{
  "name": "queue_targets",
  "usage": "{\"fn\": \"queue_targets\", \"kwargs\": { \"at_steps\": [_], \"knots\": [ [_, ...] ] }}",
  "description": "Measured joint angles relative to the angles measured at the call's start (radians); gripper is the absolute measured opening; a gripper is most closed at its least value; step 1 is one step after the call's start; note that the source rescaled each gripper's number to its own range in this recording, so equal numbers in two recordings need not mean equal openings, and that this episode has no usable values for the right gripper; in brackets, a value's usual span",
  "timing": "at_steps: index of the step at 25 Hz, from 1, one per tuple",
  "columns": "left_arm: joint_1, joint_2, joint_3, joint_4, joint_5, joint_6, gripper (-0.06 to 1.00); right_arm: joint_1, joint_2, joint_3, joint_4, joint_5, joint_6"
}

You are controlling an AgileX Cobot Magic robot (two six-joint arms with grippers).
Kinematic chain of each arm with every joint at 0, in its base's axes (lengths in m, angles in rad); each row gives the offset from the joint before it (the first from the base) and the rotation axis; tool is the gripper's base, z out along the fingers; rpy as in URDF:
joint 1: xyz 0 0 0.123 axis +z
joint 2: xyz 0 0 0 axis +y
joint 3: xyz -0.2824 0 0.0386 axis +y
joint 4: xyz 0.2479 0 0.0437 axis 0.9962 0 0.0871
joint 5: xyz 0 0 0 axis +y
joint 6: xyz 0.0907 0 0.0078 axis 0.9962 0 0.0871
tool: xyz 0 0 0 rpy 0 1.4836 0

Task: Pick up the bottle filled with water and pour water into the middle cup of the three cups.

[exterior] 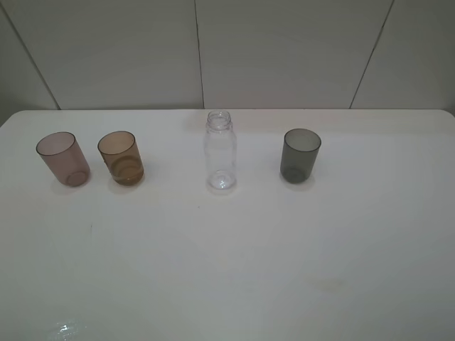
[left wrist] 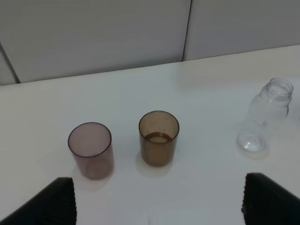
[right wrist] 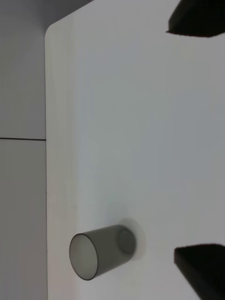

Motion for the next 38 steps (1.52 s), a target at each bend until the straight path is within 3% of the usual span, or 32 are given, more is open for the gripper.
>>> {"fn": "queue_targets", "kwargs": {
  "at_steps": [4,9,17,26,38],
  "knots": [
    [0.000,-0.159,-0.001,0.000,0.139,0.007,0.66,0.000,0.000,0.000,0.006,0.000,0.000],
    [0.000,-0.354,0.080,-0.004,0.196,0.055,0.66,0.000,0.000,0.000,0.006,0.000,0.000],
    [0.000,-0.467,0.245,-0.050,0.191,0.072,0.66,0.000,0.000,0.000,0.000,0.000,0.000],
    [0.000,-0.467,0.409,-0.095,0.091,0.110,0.66,0.000,0.000,0.000,0.006,0.000,0.000],
    [0.007,-0.467,0.418,-0.102,0.069,0.124,0.66,0.000,0.000,0.000,0.006,0.000,0.000]
  ]
}}
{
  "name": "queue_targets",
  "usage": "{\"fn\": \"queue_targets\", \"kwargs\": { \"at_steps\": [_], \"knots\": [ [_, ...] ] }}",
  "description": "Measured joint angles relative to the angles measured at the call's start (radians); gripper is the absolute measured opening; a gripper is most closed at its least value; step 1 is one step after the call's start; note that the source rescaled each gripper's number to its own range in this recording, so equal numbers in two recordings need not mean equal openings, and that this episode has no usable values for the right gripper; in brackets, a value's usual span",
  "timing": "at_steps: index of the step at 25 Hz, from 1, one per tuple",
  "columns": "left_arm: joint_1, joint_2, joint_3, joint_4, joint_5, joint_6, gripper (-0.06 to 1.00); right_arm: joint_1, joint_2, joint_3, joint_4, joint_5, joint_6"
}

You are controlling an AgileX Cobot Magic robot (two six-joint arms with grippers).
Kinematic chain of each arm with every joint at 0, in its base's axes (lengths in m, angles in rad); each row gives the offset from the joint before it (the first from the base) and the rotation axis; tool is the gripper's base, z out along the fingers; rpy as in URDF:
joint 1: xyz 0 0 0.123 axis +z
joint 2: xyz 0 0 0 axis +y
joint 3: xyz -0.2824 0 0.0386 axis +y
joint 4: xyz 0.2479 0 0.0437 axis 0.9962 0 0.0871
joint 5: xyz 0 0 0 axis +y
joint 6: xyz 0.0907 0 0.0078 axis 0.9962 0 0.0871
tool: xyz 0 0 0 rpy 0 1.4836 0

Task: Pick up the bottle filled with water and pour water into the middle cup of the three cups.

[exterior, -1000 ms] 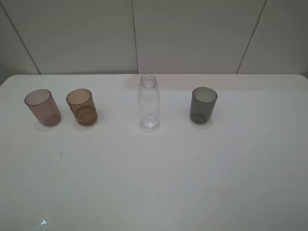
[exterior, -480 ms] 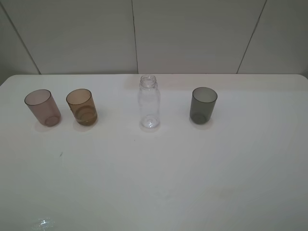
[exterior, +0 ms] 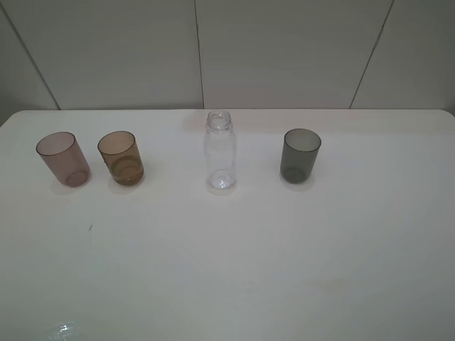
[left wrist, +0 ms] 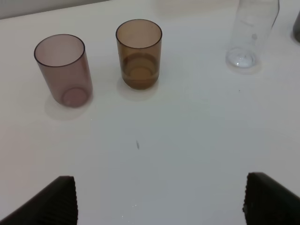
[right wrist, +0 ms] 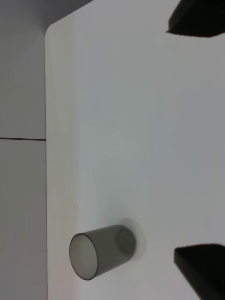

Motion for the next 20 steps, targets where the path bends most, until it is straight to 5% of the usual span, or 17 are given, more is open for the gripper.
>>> {"fn": "queue_targets", "kwargs": {
  "at_steps": [12,20],
  "knots": [
    [0.336,0.000,0.002,-0.002,0.000,0.000,0.66,0.000,0.000,0.000,0.000,0.000,0.000],
    [0.354,0.000,0.002,-0.002,0.000,0.000,0.66,0.000,0.000,0.000,0.000,0.000,0.000]
  ]
}}
